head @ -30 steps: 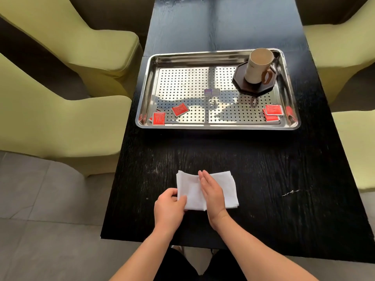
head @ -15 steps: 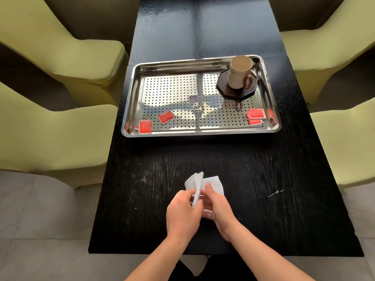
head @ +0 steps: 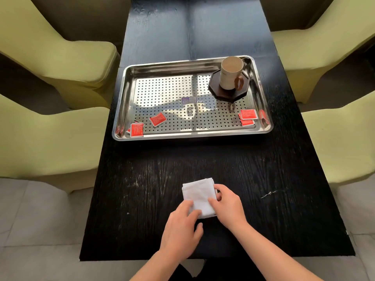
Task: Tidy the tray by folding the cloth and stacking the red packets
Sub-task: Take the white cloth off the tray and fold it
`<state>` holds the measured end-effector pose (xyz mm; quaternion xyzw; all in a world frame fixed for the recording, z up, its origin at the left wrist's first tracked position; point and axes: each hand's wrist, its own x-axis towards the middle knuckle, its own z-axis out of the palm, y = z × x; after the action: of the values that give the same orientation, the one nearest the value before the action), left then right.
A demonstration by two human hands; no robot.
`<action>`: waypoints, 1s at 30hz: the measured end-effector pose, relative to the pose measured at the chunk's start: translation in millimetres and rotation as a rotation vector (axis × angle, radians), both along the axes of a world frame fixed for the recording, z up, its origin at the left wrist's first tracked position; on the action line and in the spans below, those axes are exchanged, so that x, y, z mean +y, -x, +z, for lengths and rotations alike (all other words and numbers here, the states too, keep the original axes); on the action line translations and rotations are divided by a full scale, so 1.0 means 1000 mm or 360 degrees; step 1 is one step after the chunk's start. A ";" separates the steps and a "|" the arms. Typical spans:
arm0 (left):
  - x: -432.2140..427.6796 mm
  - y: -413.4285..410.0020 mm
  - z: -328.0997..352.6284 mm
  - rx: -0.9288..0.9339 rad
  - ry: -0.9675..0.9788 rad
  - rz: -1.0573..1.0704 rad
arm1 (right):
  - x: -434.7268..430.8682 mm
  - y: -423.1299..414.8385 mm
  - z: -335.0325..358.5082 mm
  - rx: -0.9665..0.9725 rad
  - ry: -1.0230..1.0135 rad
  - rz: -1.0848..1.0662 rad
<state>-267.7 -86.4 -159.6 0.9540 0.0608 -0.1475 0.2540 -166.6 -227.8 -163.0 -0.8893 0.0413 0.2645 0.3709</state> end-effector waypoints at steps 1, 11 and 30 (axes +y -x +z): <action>0.000 0.000 0.000 -0.0034 -0.0029 -0.0029 | 0.000 0.001 -0.001 -0.0027 0.0014 -0.0006; 0.000 -0.007 -0.012 0.0033 -0.0272 -0.0332 | -0.005 0.011 -0.015 -0.0203 0.0219 0.0006; 0.012 -0.032 -0.052 0.0102 -0.0499 -0.0665 | -0.025 0.031 -0.025 -0.0279 0.0528 0.0228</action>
<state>-235.4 -74.7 -212.0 0.9684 -0.1073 -0.2157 0.0652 -197.3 -252.7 -188.4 -0.9585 -0.0115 0.2012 0.2016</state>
